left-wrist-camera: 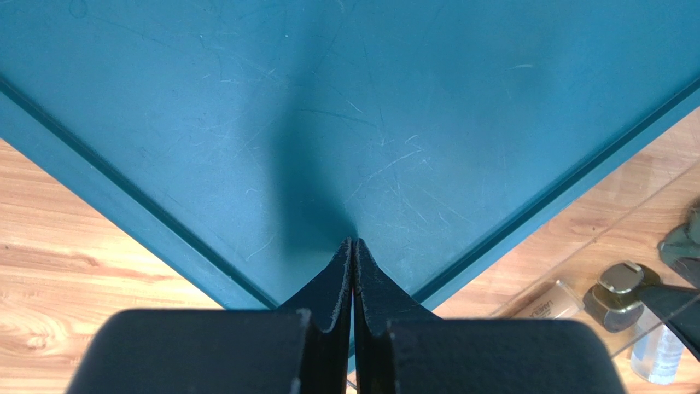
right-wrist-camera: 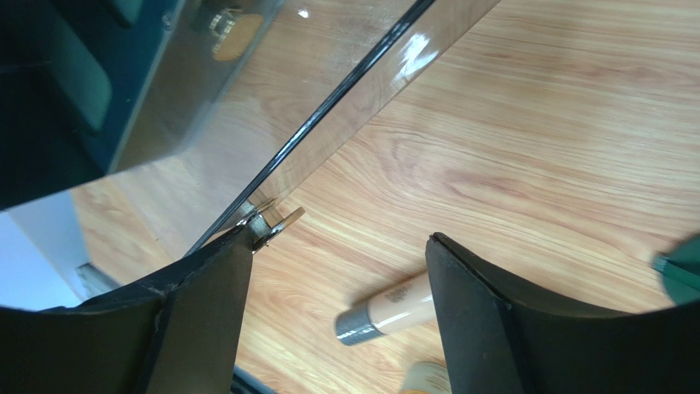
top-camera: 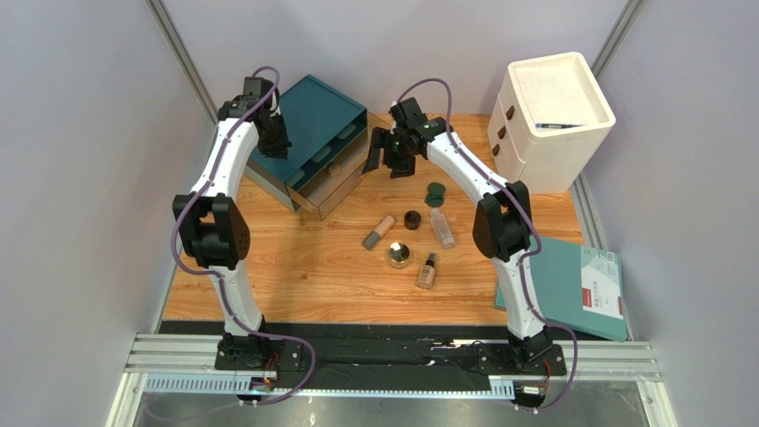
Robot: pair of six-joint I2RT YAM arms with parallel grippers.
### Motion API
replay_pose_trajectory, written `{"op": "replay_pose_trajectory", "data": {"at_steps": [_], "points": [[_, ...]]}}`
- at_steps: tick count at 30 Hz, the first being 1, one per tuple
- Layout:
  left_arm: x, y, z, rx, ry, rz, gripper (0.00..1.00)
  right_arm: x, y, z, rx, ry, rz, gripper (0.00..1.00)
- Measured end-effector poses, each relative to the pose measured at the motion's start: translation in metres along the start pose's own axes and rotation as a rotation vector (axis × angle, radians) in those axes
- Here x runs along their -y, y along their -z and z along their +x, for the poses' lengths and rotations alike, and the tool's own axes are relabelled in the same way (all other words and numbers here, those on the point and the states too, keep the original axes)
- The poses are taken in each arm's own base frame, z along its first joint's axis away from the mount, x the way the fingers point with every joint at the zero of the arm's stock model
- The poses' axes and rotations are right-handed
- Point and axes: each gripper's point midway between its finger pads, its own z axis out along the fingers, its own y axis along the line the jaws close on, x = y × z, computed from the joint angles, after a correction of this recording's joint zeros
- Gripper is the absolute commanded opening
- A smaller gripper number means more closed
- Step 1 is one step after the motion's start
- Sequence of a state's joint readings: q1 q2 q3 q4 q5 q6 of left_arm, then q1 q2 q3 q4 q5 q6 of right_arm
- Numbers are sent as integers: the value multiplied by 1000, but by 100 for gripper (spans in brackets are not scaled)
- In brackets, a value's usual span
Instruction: Organize the makeup
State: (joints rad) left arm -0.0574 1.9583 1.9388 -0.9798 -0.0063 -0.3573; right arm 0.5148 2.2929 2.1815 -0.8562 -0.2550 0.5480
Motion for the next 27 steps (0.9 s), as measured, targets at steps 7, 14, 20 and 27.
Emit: {"op": "replay_pose_trajectory", "data": {"at_steps": [7, 14, 20, 27], "points": [[0, 0, 0, 0, -3, 1, 0, 15, 10, -3, 39, 94, 89, 79], [0, 0, 0, 1, -4, 0, 0, 12, 10, -6, 48, 155, 58, 79], [0, 0, 0, 1, -4, 0, 0, 8, 14, 4, 7, 185, -34, 78], [0, 0, -1, 2, -7, -1, 0, 0, 28, 23, -47, 209, -129, 78]]}}
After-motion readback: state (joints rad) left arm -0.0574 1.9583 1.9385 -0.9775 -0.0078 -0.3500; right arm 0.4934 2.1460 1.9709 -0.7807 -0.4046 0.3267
